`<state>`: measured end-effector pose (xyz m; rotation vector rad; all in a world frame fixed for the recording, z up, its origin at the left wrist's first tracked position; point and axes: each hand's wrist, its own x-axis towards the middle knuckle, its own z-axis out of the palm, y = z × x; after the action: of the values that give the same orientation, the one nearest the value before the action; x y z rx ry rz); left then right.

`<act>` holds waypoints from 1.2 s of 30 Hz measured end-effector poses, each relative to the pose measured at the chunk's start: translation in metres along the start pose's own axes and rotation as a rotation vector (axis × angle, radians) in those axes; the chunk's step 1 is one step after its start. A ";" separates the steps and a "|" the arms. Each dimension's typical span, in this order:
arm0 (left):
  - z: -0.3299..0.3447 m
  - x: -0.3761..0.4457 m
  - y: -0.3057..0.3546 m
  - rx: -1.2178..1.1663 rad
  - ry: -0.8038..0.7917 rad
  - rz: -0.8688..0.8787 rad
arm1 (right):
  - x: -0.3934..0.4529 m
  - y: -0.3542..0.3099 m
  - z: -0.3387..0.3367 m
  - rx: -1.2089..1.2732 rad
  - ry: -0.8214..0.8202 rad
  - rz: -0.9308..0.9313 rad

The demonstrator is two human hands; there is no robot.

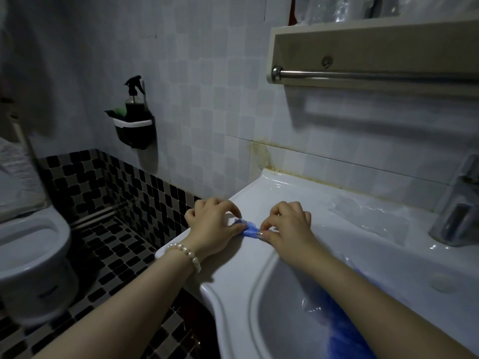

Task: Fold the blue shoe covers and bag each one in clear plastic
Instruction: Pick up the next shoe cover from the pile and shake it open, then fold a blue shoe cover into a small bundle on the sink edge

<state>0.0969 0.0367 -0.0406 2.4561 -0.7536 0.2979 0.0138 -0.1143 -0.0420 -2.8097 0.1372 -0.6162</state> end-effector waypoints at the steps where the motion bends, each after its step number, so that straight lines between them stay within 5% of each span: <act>1: 0.000 0.000 0.000 -0.001 0.001 0.019 | 0.003 0.000 -0.001 0.017 -0.031 0.033; 7: 0.001 0.002 -0.003 -0.056 -0.062 0.051 | 0.013 0.007 -0.008 0.121 -0.201 0.267; 12: 0.003 0.007 -0.002 0.042 -0.108 0.036 | 0.015 0.005 -0.007 0.044 -0.145 0.420; 16: 0.004 0.004 -0.005 0.021 0.010 0.073 | 0.013 0.014 -0.004 0.202 -0.092 0.538; 22: 0.004 -0.002 -0.007 0.096 0.003 0.521 | 0.004 0.010 0.001 0.221 0.033 0.429; 26: 0.002 -0.002 -0.007 0.063 -0.024 0.507 | -0.003 0.007 -0.001 0.088 0.094 0.274; 31: -0.003 0.003 0.022 0.290 -0.052 0.587 | -0.019 0.004 -0.020 0.035 -0.060 -0.027; 36: 0.008 0.000 0.064 0.233 -0.299 0.580 | -0.035 0.026 -0.057 -0.157 -0.137 -0.168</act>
<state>0.0606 -0.0118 -0.0191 2.4713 -1.6462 0.2396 -0.0430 -0.1477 -0.0134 -3.0271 -0.0806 -0.4647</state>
